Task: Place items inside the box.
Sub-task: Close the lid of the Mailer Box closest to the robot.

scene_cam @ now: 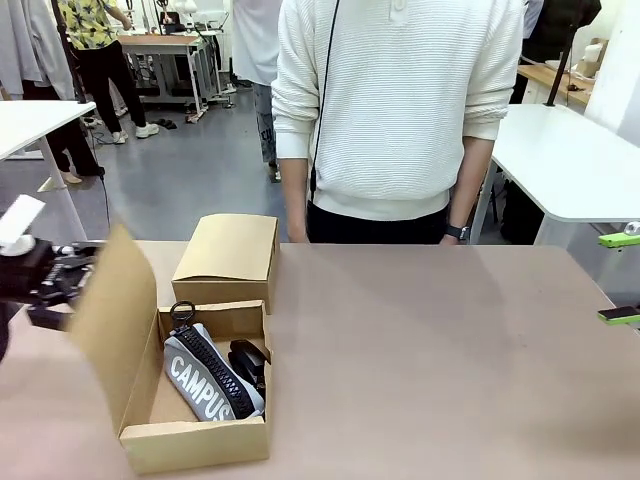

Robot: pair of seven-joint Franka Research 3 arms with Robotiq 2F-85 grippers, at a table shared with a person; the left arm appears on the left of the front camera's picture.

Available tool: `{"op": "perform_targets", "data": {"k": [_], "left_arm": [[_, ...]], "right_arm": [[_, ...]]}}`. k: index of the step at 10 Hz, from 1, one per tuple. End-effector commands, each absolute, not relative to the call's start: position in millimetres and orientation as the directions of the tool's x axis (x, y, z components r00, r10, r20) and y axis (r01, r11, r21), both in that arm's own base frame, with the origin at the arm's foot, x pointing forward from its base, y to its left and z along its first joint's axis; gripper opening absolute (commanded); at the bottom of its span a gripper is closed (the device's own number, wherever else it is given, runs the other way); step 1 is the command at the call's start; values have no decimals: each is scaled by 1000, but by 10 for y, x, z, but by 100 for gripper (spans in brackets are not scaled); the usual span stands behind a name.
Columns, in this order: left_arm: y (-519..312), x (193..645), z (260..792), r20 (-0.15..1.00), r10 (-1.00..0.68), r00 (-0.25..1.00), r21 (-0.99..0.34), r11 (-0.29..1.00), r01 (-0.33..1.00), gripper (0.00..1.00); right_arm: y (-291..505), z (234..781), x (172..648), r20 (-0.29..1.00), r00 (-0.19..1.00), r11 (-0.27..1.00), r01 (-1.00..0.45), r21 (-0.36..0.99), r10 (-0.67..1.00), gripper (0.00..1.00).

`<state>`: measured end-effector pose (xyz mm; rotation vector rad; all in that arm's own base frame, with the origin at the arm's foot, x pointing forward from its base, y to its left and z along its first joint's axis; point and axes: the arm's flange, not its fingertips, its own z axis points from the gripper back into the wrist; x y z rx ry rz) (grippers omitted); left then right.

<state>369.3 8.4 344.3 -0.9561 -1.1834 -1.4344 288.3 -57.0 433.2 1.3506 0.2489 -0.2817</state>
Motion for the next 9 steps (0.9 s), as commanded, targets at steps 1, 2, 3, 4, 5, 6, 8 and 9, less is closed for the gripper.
{"op": "perform_targets", "data": {"k": [1, 2, 3, 4, 5, 6, 8, 9], "left_arm": [[-826, 2337, 3164, 942, -253, -219, 210, -64, 976, 100], [-931, 2275, 3098, 935, -272, -225, 202, -113, 973, 100], [-1021, 2204, 3021, 926, -293, -238, 201, -149, 968, 100], [-1056, 2162, 2950, 911, -320, -260, 216, -167, 962, 100], [-1063, 2149, 2891, 900, -341, -270, 221, -175, 959, 100], [-1066, 2154, 2853, 898, -358, -257, 203, -182, 962, 100], [-1043, 2200, 2848, 894, -376, -244, 184, -188, 965, 100], [-1044, 2225, 2860, 891, -389, -233, 169, -193, 967, 100]], "right_arm": [[-561, 4368, 2883, -336, 940, 181, 340, 923, -53, 100], [-561, 4368, 2883, -336, 940, 181, 340, 923, -53, 100], [-561, 4368, 2883, -336, 940, 181, 340, 923, -53, 100], [-561, 4368, 2883, -336, 940, 181, 340, 923, -53, 100], [-561, 4368, 2883, -336, 940, 181, 340, 923, -53, 100], [-561, 4368, 2883, -336, 940, 181, 340, 923, -53, 100], [-561, 4368, 2883, -336, 940, 181, 340, 923, -53, 100], [-561, 4368, 2883, -336, 940, 181, 340, 923, -53, 100]]}}
